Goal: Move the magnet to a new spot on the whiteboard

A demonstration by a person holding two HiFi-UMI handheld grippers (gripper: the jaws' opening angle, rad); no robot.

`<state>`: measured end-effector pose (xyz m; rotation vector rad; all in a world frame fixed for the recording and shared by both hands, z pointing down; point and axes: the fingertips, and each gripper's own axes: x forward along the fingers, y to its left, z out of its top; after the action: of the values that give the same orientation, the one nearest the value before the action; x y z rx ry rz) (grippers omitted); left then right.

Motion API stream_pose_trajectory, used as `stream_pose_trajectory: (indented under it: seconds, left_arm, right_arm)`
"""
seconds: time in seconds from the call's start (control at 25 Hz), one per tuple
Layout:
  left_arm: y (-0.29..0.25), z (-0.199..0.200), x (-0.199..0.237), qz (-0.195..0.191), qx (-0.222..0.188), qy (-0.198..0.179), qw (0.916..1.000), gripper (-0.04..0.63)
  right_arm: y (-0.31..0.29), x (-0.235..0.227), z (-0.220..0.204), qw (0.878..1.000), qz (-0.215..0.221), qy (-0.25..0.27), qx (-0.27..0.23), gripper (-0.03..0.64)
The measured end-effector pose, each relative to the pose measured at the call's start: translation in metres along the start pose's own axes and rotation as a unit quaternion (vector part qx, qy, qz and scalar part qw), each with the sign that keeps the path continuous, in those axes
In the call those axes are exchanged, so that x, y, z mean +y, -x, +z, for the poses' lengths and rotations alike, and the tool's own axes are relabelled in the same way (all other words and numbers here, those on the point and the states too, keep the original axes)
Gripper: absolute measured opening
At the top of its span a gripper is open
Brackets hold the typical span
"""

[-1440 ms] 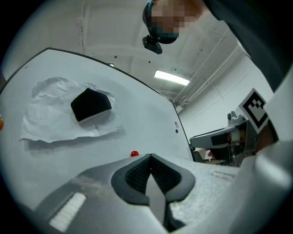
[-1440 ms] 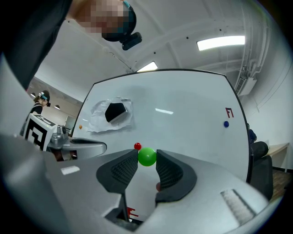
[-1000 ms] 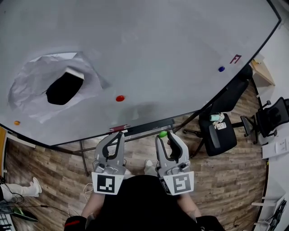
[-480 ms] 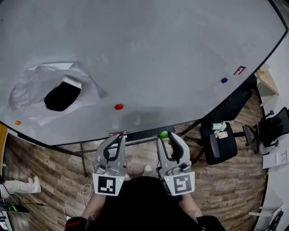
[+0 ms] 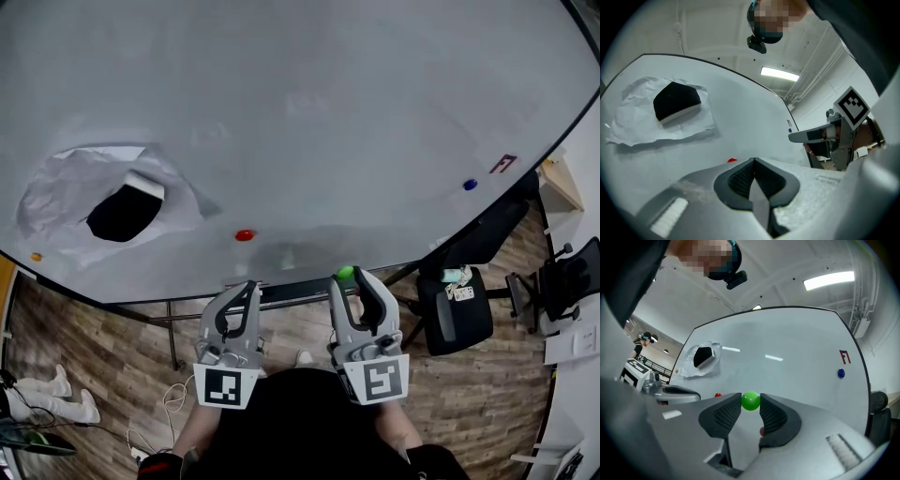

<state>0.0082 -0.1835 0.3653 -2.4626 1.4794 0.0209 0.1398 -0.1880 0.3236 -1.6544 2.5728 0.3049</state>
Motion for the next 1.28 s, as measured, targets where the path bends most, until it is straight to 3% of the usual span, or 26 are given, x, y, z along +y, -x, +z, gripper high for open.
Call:
stream_pose_trajectory:
  seconds: [0.56, 1.28]
  left_arm:
    - [-0.007, -0.008, 0.018, 0.052, 0.003, 0.01, 0.9986, 0.002]
    - [-0.003, -0.011, 0.033, 0.082, 0.013, 0.0, 0.9965, 0.002]
  right_arm:
    - [-0.034, -0.015, 0.019, 0.999, 0.022, 0.017, -0.019, 0.126]
    - [-0.071, -0.026, 0.055, 0.996, 0.025, 0.044, -0.068, 0.126]
